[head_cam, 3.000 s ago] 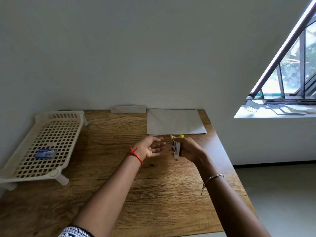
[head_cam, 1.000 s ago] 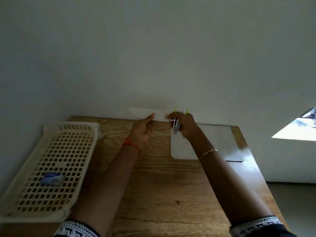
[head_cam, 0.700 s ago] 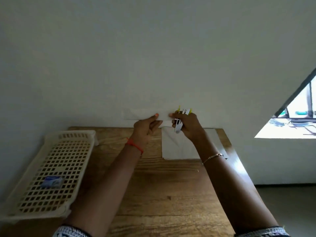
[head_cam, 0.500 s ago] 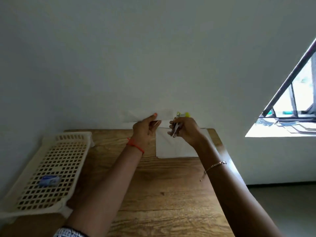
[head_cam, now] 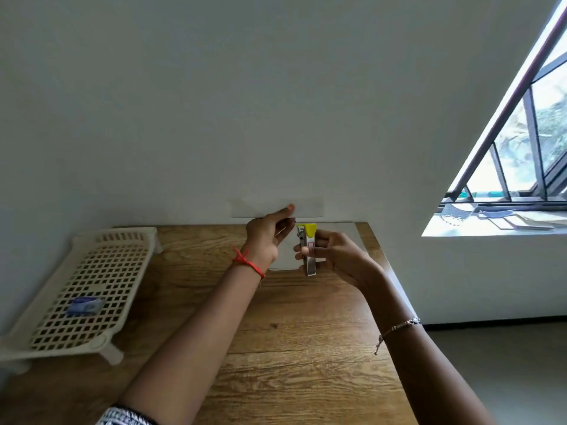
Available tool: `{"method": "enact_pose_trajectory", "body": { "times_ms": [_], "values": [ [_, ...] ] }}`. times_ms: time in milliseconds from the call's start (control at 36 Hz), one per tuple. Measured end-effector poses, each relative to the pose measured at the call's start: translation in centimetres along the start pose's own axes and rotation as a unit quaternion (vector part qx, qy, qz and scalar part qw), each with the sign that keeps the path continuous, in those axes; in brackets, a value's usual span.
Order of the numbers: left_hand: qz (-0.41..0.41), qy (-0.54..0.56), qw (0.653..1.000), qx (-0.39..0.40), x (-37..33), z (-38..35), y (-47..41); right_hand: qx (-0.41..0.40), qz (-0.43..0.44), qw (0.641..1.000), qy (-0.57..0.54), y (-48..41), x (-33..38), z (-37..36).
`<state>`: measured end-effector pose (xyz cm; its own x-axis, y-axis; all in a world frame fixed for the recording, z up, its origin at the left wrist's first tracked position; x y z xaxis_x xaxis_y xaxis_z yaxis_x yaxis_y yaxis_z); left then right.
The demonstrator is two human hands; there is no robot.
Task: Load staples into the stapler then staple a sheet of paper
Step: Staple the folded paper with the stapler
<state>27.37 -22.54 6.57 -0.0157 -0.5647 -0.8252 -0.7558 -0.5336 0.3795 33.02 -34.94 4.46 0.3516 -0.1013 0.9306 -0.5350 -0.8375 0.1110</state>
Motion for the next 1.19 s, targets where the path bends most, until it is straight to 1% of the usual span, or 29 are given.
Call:
{"method": "enact_pose_trajectory", "body": {
  "times_ms": [83, 222, 417, 556, 639, 722, 778, 861, 972, 1056, 1139, 1194],
  "values": [
    [0.001, -0.027, 1.0, 0.0, 0.6, -0.4, 0.7, -0.012, 0.011, 1.0, -0.025, 0.6, 0.1, 0.2],
    [-0.022, -0.068, 0.997, 0.001, 1.6, -1.0, 1.5, -0.029, 0.034, 0.997, -0.063, 1.6, 0.3, 0.6],
    [-0.023, -0.067, 0.997, 0.01, 3.3, -1.2, 2.3, -0.058, 0.046, 0.994, -0.075, 2.9, 0.2, 1.4],
    [-0.023, -0.073, 0.997, 0.01, 4.3, -1.5, 2.6, -0.079, 0.039, 0.992, -0.088, 3.3, -0.1, 1.6],
    [-0.031, -0.079, 0.996, 0.041, 4.6, -2.0, 2.7, -0.103, 0.036, 0.988, -0.108, 3.3, -0.3, 1.9],
    [0.0, -0.094, 0.99, 0.103, 5.2, -2.9, 3.2, -0.125, 0.033, 0.986, -0.108, 3.2, -0.5, 1.9],
    [0.007, -0.103, 0.987, 0.119, 5.5, -3.4, 3.4, -0.135, 0.028, 0.986, -0.092, 3.1, -0.6, 1.8],
    [-0.016, -0.112, 0.989, 0.093, 5.6, -3.7, 3.2, -0.161, 0.03, 0.983, -0.086, 2.9, -0.7, 1.8],
    [-0.02, -0.083, 0.996, 0.036, 5.6, -3.2, 3.0, -0.195, 0.032, 0.979, -0.055, 2.6, -0.6, 1.8],
    [-0.032, -0.06, 0.998, 0.003, 5.5, -3.0, 2.8, -0.217, 0.058, 0.973, -0.043, 2.3, -0.7, 1.6],
    [-0.044, -0.043, 0.998, -0.007, 5.5, -2.9, 2.5, -0.222, 0.084, 0.97, -0.048, 1.8, -0.8, 1.3],
    [-0.05, -0.051, 0.997, -0.011, 5.5, -2.6, 2.4, -0.224, 0.087, 0.97, -0.044, 1.6, -0.9, 1.2]
  ]
}}
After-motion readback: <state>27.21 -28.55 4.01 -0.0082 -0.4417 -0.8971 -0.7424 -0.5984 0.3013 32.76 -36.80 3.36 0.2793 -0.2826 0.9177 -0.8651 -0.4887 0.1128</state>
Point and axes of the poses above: each hand's wrist, its own y-axis away from the middle knuckle, its own z-axis out of the back of the hand, x = y × z, the point moved 5 cm from there along -y, towards the middle knuckle, and after that the axes turned 11 degrees about -y, right-handed, at the moved point
